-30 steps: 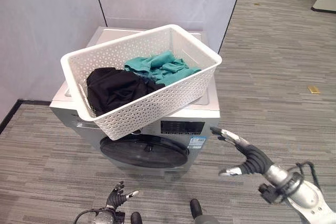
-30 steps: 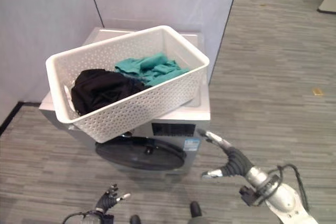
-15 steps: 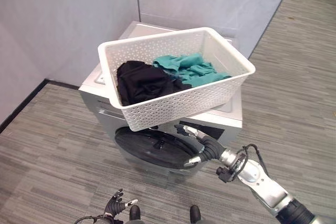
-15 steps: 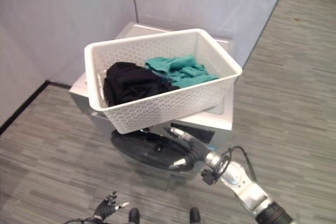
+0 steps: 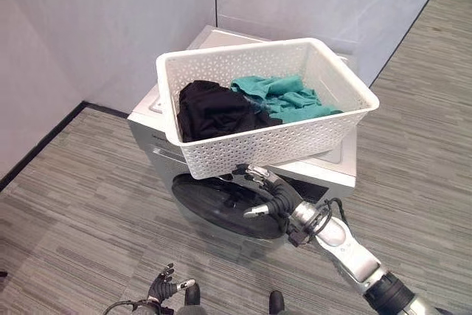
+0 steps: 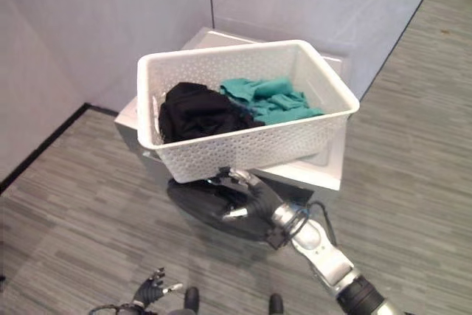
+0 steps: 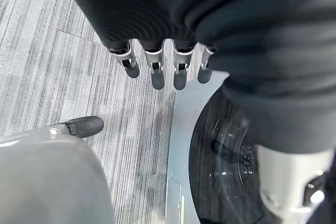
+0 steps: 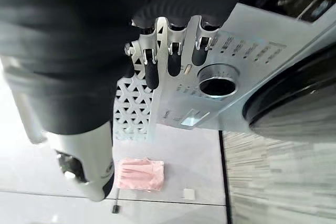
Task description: Grab the laundry basket,head to the washer,open it,put in the laundry and shut it.
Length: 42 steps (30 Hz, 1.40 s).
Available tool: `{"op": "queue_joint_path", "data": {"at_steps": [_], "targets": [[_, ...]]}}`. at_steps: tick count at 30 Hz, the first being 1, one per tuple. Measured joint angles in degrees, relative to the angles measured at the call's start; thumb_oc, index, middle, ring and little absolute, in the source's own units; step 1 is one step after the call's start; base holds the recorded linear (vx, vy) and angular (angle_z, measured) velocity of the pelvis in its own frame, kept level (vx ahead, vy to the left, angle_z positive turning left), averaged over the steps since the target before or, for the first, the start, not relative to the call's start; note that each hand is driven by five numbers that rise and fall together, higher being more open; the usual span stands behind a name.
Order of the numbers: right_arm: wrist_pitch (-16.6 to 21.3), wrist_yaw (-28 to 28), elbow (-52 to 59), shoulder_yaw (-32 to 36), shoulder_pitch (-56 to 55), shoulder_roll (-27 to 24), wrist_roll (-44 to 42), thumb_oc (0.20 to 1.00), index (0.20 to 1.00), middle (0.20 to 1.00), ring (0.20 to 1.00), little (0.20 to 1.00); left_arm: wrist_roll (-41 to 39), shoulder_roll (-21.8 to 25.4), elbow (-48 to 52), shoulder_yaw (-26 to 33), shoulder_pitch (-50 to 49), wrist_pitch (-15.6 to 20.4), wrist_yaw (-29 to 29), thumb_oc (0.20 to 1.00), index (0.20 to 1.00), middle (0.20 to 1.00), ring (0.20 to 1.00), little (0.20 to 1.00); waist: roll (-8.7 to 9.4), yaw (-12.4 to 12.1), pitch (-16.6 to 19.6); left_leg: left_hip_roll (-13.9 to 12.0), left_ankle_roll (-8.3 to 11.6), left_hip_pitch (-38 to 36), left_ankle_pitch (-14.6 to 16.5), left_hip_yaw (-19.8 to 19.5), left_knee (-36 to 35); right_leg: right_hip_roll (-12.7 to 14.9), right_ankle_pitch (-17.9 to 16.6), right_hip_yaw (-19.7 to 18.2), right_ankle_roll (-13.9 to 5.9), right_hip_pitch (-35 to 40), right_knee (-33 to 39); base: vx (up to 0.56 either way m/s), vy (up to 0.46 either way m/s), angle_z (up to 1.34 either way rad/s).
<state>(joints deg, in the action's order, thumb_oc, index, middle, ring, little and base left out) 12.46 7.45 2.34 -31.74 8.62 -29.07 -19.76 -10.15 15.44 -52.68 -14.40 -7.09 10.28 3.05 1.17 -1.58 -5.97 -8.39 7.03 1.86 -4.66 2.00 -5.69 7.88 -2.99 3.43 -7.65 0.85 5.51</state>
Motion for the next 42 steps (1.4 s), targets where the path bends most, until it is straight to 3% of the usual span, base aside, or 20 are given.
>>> {"op": "queue_joint_path", "data": {"at_steps": [13, 17, 24, 27, 37, 41, 42], "targets": [[0.2, -8.1, -5.3, 3.3, 2.0, 3.0, 1.8, 1.000, 1.000, 1.000, 1.000, 1.000, 0.0, 0.0, 1.0, -0.2, -0.5, -0.5, 0.8, 1.000, 1.000, 1.000, 1.000, 1.000, -0.27, -0.9, 0.2, 0.1, -0.05, 0.3, -0.3, -0.9, 0.0, 0.0, 0.0, 0.7, 0.01, 0.2, 0.0, 0.00, -0.005, 0.02], [0.1, -10.2, -10.2, 2.3, 4.4, 6.3, 3.9, 1.000, 1.000, 1.000, 1.000, 1.000, -0.1, 0.0, 1.0, -0.4, -0.2, -0.5, 1.3, 1.000, 1.000, 1.000, 1.000, 1.000, -1.57, -0.8, 1.4, 0.1, -0.11, 2.3, -1.2, -3.2, 0.0, 0.0, 0.1, 2.6, 0.13, -0.3, 0.0, -0.03, -0.014, 0.26], [-2.0, -15.5, -21.1, -1.1, 17.2, 11.9, 2.1, 1.000, 1.000, 1.000, 1.000, 1.000, -1.1, 0.4, 2.1, -0.7, -1.2, -0.5, 3.0, 1.000, 1.000, 1.000, 1.000, 1.000, -3.80, -4.4, 2.0, 0.9, 0.08, 5.8, -2.3, -7.5, 0.0, 0.1, -0.4, 5.0, 0.23, -1.9, 0.0, -0.02, -0.006, 0.22], [-2.1, -16.2, -21.3, -1.1, 18.2, 13.0, 1.3, 1.000, 1.000, 1.000, 1.000, 1.000, -1.1, 0.7, 2.1, -1.7, -2.0, -0.6, 3.0, 1.000, 1.000, 1.000, 1.000, 1.000, -3.72, -5.7, 1.9, 1.3, 0.02, 6.3, -2.5, -8.0, 0.0, 0.3, -0.4, 5.3, 0.32, -2.1, 0.0, 0.00, 0.000, 0.09], [-2.4, -16.2, -23.7, -1.8, 20.5, 15.4, -1.9, 1.000, 1.000, 1.000, 1.000, 1.000, -1.2, 0.7, 2.2, -2.4, 0.5, -0.5, 3.3, 1.000, 1.000, 1.000, 1.000, 1.000, -2.97, -5.5, 1.4, 1.7, -0.09, 6.7, -2.9, -9.0, 0.2, 0.3, 0.0, 6.5, 0.06, -1.9, 0.0, 0.00, 0.002, 0.04], [-2.2, -15.9, -18.6, -0.9, 15.4, 12.6, 1.1, 1.000, 1.000, 1.000, 1.000, 1.000, -1.1, 0.6, 2.1, -1.4, 1.1, -0.5, 3.5, 1.000, 1.000, 1.000, 1.000, 1.000, -2.04, -5.2, 0.9, 1.8, -0.02, 6.7, -2.9, -9.1, 0.2, 0.4, 0.0, 6.6, 0.08, -1.9, 0.0, 0.01, -0.001, 0.01], [-1.7, -14.7, -14.1, 0.4, 10.0, 9.7, 4.1, 1.000, 1.000, 1.000, 1.000, 1.000, -1.1, 0.7, 2.0, -0.2, 1.2, -0.5, 3.6, 1.000, 1.000, 1.000, 1.000, 1.000, -1.26, -4.5, 0.6, 1.8, -0.02, 6.5, -2.9, -9.1, 0.2, 0.4, 0.0, 6.6, -0.07, -1.8, 0.0, 0.03, -0.003, 0.02]]}}
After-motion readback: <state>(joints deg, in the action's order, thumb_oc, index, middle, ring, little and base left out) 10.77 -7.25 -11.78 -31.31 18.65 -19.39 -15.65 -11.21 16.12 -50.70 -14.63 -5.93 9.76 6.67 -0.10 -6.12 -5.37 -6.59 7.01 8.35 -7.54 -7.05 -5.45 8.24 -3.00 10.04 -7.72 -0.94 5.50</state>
